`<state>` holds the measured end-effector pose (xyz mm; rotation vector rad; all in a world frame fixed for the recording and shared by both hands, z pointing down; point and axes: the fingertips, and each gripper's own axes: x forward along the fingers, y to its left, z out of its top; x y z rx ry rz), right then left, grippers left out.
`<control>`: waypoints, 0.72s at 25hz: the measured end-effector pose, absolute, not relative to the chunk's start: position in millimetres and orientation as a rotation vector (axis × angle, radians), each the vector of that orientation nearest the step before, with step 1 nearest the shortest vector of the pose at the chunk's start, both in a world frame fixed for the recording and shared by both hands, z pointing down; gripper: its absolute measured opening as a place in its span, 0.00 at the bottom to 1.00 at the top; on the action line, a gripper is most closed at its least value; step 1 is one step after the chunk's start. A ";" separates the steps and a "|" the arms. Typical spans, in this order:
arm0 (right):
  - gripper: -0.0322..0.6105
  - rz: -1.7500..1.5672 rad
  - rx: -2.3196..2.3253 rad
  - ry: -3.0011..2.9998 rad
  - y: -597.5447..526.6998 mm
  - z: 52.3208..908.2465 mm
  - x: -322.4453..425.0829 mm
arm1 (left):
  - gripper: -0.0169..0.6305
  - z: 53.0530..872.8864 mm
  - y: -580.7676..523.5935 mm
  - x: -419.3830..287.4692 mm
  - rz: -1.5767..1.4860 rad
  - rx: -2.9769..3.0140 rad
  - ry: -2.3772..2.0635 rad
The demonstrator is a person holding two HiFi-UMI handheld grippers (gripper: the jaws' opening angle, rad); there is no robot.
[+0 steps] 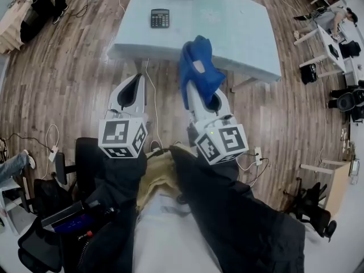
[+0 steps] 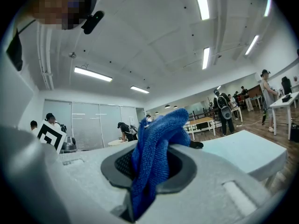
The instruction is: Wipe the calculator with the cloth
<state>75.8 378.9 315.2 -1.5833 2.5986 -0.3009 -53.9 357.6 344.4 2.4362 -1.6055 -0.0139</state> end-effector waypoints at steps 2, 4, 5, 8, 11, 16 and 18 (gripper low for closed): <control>0.15 -0.310 -1.588 2.605 379.6 318.9 68.9 | 0.02 349.9 358.9 -64.0 -0.004 2.420 -1.611; 0.15 -0.325 -1.595 2.611 379.7 322.9 60.5 | 0.02 355.5 358.8 -76.8 0.005 2.397 -1.616; 0.15 -0.335 -1.599 2.614 377.9 325.8 57.9 | 0.02 358.6 356.9 -81.4 0.008 2.386 -1.616; 0.15 -0.370 -1.613 2.622 361.7 335.2 57.7 | 0.02 367.7 341.8 -85.5 0.019 2.362 -1.611; 0.15 -0.381 -1.611 2.633 344.4 340.8 59.9 | 0.02 374.9 326.3 -84.5 0.029 2.347 -1.609; 0.15 -0.379 -1.583 2.636 298.2 348.0 64.3 | 0.02 381.3 285.8 -84.9 0.033 2.337 -1.642; 0.15 -0.370 -1.568 2.627 290.6 343.2 64.9 | 0.02 375.5 279.6 -87.3 0.033 2.341 -1.662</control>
